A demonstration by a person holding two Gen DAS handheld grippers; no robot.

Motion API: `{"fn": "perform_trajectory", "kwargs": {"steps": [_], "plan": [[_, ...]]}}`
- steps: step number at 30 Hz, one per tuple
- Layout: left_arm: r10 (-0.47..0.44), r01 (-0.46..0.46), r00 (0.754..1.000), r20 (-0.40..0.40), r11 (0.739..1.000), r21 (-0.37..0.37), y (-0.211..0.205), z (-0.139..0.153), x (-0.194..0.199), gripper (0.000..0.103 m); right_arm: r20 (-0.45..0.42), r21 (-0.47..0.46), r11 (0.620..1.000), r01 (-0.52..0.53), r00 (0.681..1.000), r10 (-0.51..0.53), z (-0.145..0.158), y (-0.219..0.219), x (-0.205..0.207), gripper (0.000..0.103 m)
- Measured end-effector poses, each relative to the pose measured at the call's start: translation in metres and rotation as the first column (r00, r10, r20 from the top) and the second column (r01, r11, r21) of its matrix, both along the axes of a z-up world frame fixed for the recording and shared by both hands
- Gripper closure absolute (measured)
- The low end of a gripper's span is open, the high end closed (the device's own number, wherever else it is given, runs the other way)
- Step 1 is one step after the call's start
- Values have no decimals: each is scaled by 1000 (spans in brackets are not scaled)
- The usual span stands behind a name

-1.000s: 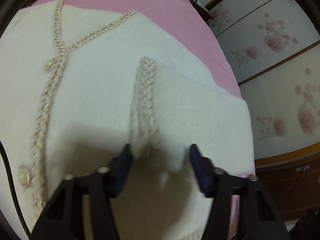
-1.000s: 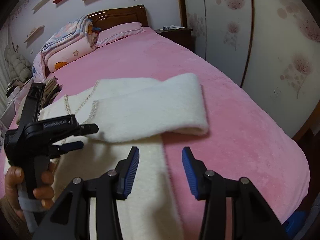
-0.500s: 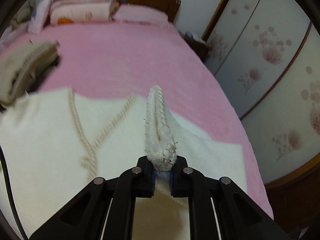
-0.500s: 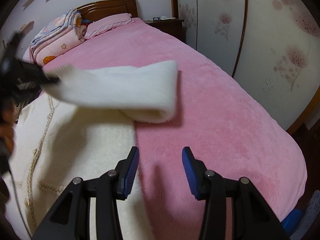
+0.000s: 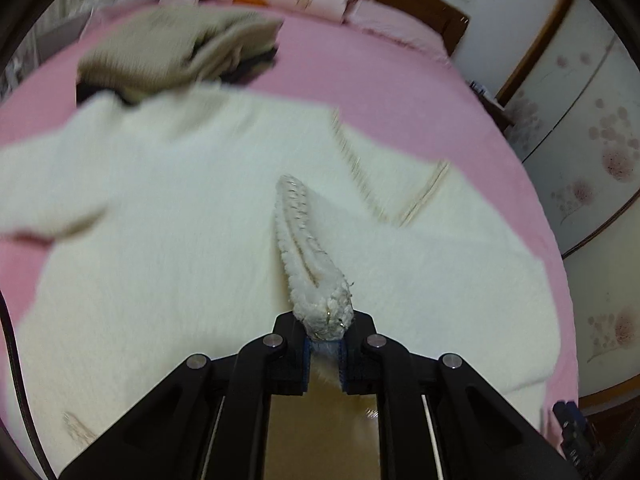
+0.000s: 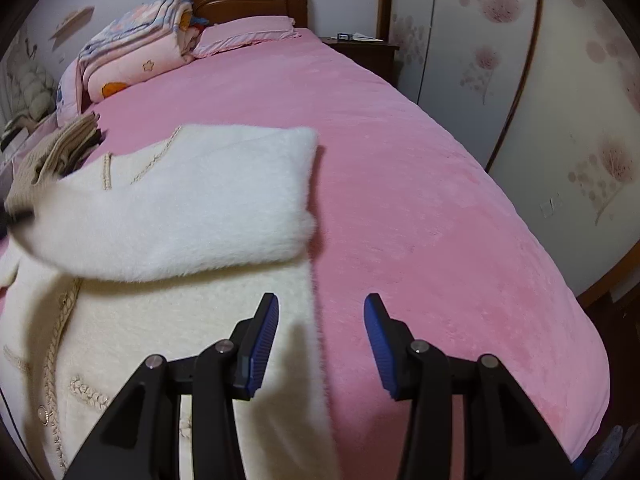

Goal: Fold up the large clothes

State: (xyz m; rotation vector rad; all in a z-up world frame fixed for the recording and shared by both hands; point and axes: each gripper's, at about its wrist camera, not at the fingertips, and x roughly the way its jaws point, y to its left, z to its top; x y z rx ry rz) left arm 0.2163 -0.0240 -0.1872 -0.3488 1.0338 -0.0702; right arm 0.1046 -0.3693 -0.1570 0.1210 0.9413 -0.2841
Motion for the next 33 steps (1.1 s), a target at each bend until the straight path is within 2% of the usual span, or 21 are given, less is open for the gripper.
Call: {"fn": "perform_trajectory", "kwargs": {"steps": [4, 7, 10, 12, 13, 14, 18, 19, 20, 21, 22, 25, 29, 33], "plan": [[-16, 16, 999, -46, 1000, -19, 2, -25, -4, 89, -10, -4, 1000, -12, 1000, 12, 1, 6, 3, 58], [-48, 48, 998, -44, 999, -9, 1, -27, -2, 81, -15, 1, 1000, -20, 1000, 20, 4, 8, 6, 58], [-69, 68, 996, -52, 997, -34, 1, -24, 0, 75, -16, 12, 1000, -24, 1000, 24, 7, 9, 10, 58], [-84, 80, 995, -45, 994, -72, 6, -21, 1, 50, -11, 14, 1000, -25, 1000, 25, 12, 8, 15, 58], [-91, 88, 995, -39, 992, -89, 9, -20, 7, 33, -8, 13, 1000, -23, 1000, 23, 14, 8, 17, 58], [-97, 94, 995, -27, 990, -105, 10, -18, 8, 30, -4, 11, 1000, -23, 1000, 23, 16, 7, 22, 58], [-136, 132, 991, -21, 983, -130, 10, -19, 19, 36, -16, -3, 1000, -16, 1000, 16, 17, 2, 44, 52], [-147, 143, 989, -30, 982, -121, 9, -21, 25, 48, -22, 3, 1000, -5, 1000, 5, 16, -1, 50, 52], [-156, 150, 987, -40, 982, -118, 8, -23, 28, 70, -27, 15, 1000, 9, 1000, -9, 15, -5, 56, 52], [-175, 165, 982, -70, 978, -127, 7, -29, 36, 81, -26, 29, 999, 19, 999, -18, 15, -8, 59, 52], [-183, 171, 979, -87, 976, -132, 7, -33, 40, 86, -24, 37, 999, 27, 999, -26, 15, -10, 61, 52], [-172, 163, 982, -73, 980, -114, 8, -29, 47, 88, -36, 49, 997, 66, 997, -65, 11, -19, 69, 52], [-179, 181, 983, 40, 982, -48, 5, -3, 53, 88, -50, 93, 990, 107, 993, -103, 6, -30, 73, 52], [-212, 212, 977, 14, 977, 2, 1, -11, 62, 87, -62, 167, 981, 97, 994, -88, -1, -37, 78, 52]]}}
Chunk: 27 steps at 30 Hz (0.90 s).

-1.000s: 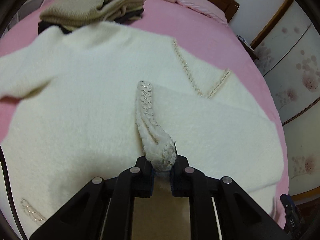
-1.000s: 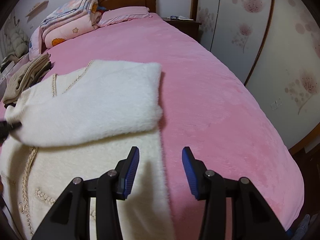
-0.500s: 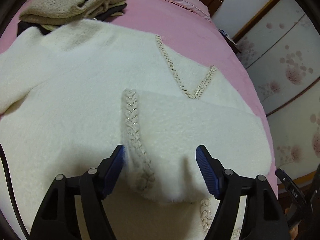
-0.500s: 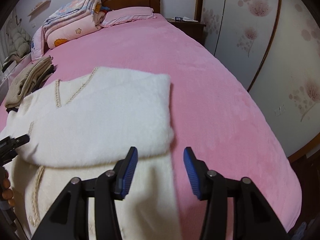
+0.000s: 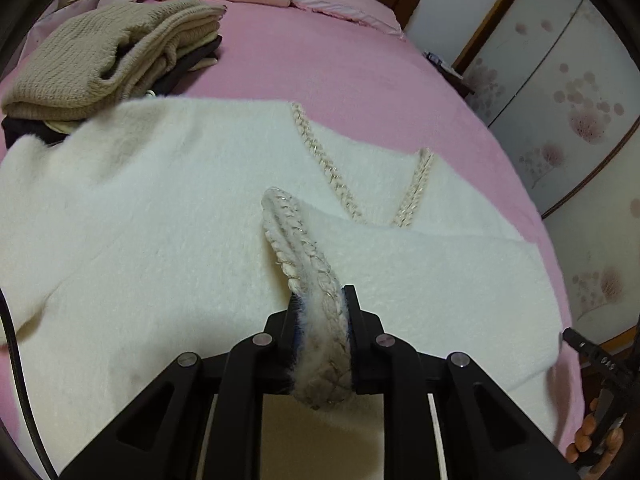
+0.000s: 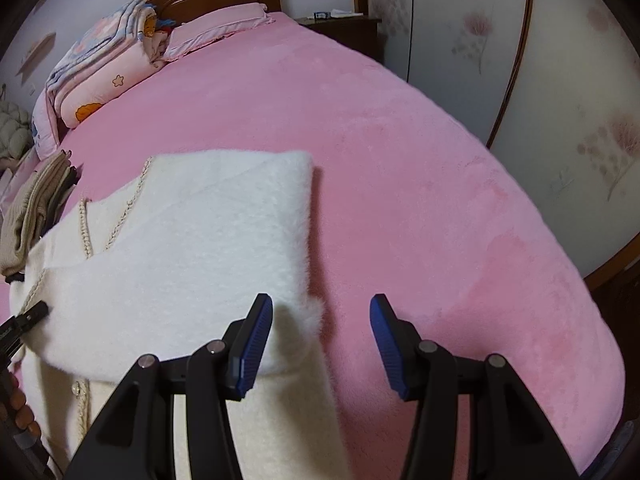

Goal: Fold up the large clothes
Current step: 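Open the left gripper and withdraw from the folded side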

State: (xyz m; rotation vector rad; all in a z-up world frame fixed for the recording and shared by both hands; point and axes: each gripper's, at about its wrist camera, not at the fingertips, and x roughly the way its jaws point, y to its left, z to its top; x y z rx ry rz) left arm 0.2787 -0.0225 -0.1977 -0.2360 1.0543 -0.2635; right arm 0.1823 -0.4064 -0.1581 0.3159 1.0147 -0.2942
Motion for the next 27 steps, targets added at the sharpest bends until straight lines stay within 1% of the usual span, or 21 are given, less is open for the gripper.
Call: {"fn": "perform_trajectory", "kwargs": {"steps": [2, 3, 4, 6, 9, 11, 12, 13, 14, 16, 18, 21, 23, 25, 26, 27], "plan": [[-12, 13, 1000, -28, 999, 33, -1, -14, 3, 86, -18, 19, 1000, -13, 1000, 13, -6, 1, 5, 52], [-14, 16, 999, -43, 999, 40, 1, -19, 4, 85, -32, 0, 1000, -13, 999, 13, -11, 3, 8, 52], [-18, 19, 998, -54, 999, 32, 3, -25, 5, 83, -42, -19, 1000, -17, 999, 16, -14, 5, 10, 52], [-16, 16, 998, -55, 1000, -3, 10, -26, 3, 81, -64, -59, 998, -16, 998, 13, -24, 6, 13, 53], [-16, 16, 997, -80, 1000, 7, 17, -19, -2, 72, -88, -54, 998, -12, 996, 7, -31, 6, 13, 53], [-26, 29, 996, -88, 999, 40, 23, -9, -9, 51, -99, -34, 999, -3, 995, 0, -25, 3, 10, 52], [-24, 28, 996, -80, 998, 54, 26, -4, -11, 46, -98, -24, 1000, 2, 995, -4, -21, 1, 9, 52], [-12, 16, 999, -43, 996, 86, 31, 10, -19, 37, -85, -29, 1000, 10, 996, -12, -12, 0, 5, 52], [-1, 2, 1000, -6, 994, 105, 33, 19, -26, 33, -64, -49, 999, 11, 998, -14, -3, 1, 2, 50], [6, -12, 998, 54, 994, 111, 38, 36, -34, 33, -16, -99, 995, -1, 1000, 0, 16, 6, -1, 50], [4, -14, 996, 92, 994, 105, 37, 52, -36, 33, 43, -137, 990, -26, 999, 32, 36, 15, 0, 50], [-10, 0, 994, 105, 995, 100, 18, 59, -25, 35, 102, -142, 988, -64, 992, 79, 51, 29, 18, 50], [-21, 11, 995, 99, 995, 99, 5, 56, -13, 49, 107, -167, 982, -84, 989, 103, 52, 39, 37, 51], [-46, 39, 997, 69, 995, 97, -17, 45, 5, 58, 103, -192, 976, -103, 987, 124, 47, 48, 57, 51], [-50, 45, 997, 55, 994, 99, -26, 38, 9, 61, 88, -196, 974, -118, 987, 137, 40, 52, 72, 53], [-49, 45, 998, 40, 994, 104, -32, 31, 12, 61, 71, -197, 972, -126, 987, 142, 33, 53, 82, 55]]}}
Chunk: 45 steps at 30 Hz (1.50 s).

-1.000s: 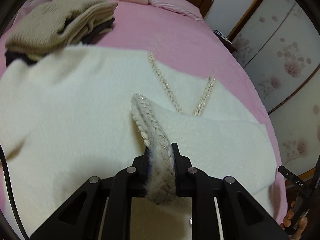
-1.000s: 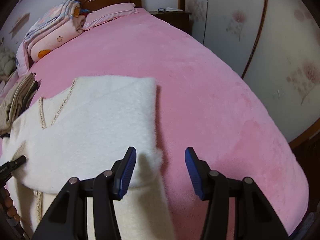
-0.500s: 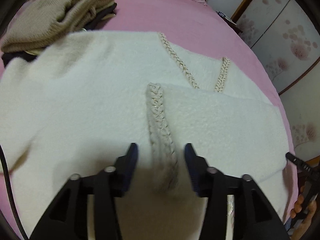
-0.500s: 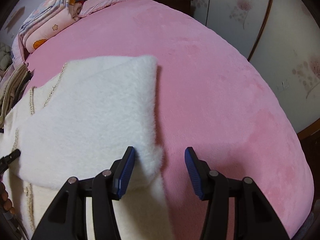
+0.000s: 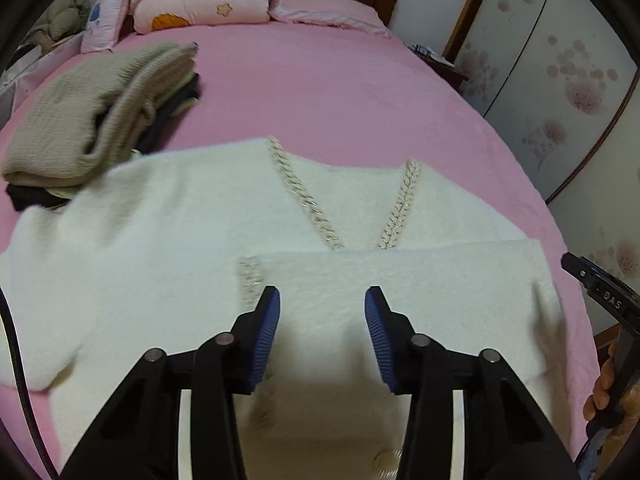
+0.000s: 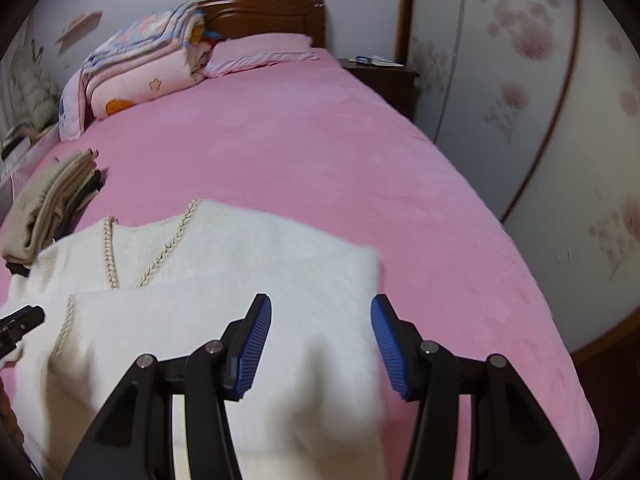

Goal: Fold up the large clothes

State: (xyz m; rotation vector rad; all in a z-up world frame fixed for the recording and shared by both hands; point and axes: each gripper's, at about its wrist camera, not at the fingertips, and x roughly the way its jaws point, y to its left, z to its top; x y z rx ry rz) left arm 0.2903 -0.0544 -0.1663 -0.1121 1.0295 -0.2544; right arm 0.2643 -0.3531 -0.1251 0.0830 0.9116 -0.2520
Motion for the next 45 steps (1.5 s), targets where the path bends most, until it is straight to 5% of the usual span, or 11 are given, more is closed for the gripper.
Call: {"fn": "perform_trajectory", "kwargs": {"steps": [5, 10, 16, 19, 23, 30, 35, 45], "plan": [[29, -26, 996, -85, 999, 40, -18, -36, 23, 66, -105, -14, 1000, -4, 994, 3, -38, -3, 32, 69], [28, -23, 995, -92, 998, 52, -11, -52, 31, 69, -177, -131, 987, 92, 978, -115, -68, -36, 31, 70], [22, -16, 996, -90, 997, 71, -12, -48, 29, 69, -163, -36, 990, 134, 977, -138, -72, -63, 18, 57], [17, -12, 997, -77, 997, 74, -13, -31, 18, 62, -147, -20, 989, 147, 978, -148, -60, -57, 9, 57], [25, -24, 999, -26, 999, 38, -7, 3, -5, 29, -103, 8, 988, 152, 983, -151, -31, -39, -13, 57], [9, -17, 993, 116, 998, 68, 17, 87, -82, 23, -40, 68, 988, 137, 990, -134, 34, 9, -75, 57], [44, -61, 981, 189, 995, 83, 50, 129, -138, 17, 23, 23, 997, 79, 997, -80, 73, 58, -129, 57], [95, -113, 975, 202, 991, 76, 117, 157, -211, 16, 92, -60, 998, -7, 996, 13, 118, 140, -201, 56]]}}
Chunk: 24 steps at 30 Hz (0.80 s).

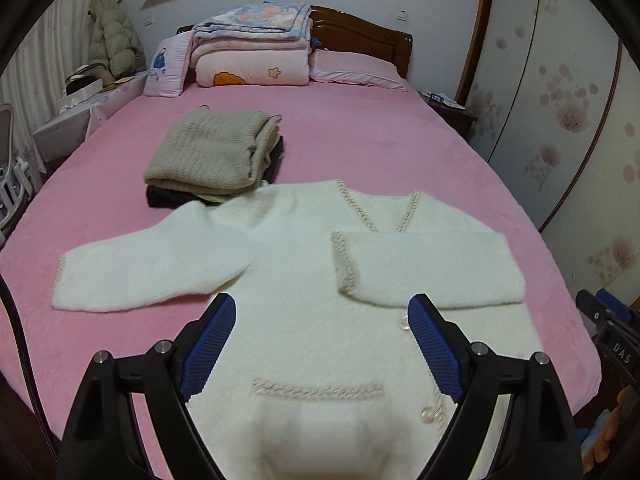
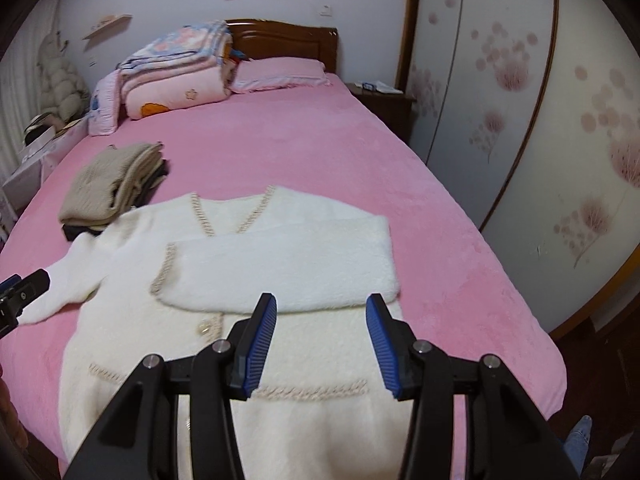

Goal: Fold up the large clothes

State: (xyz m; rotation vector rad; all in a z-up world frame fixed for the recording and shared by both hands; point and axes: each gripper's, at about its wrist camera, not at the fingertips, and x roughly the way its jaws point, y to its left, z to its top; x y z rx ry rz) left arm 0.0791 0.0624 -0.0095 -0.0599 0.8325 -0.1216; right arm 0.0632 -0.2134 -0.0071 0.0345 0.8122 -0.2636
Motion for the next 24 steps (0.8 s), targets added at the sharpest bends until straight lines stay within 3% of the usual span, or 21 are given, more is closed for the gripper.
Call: {"fn": "perform_trajectory", "kwargs": {"steps": [7, 19, 24], "plan": [[35, -36, 999, 31, 999, 15, 35, 8, -26, 16, 6, -35, 998, -46, 999, 46, 13, 44, -13, 56], [139, -138, 989, 51, 990, -34, 107, 21, -50, 15, 17, -74, 987, -143, 989, 144, 26, 108, -17, 56], [193, -193, 977, 92, 981, -11, 134, 22, -66, 9, -2, -84, 973, -216, 976, 217, 20, 145, -14, 56]]}}
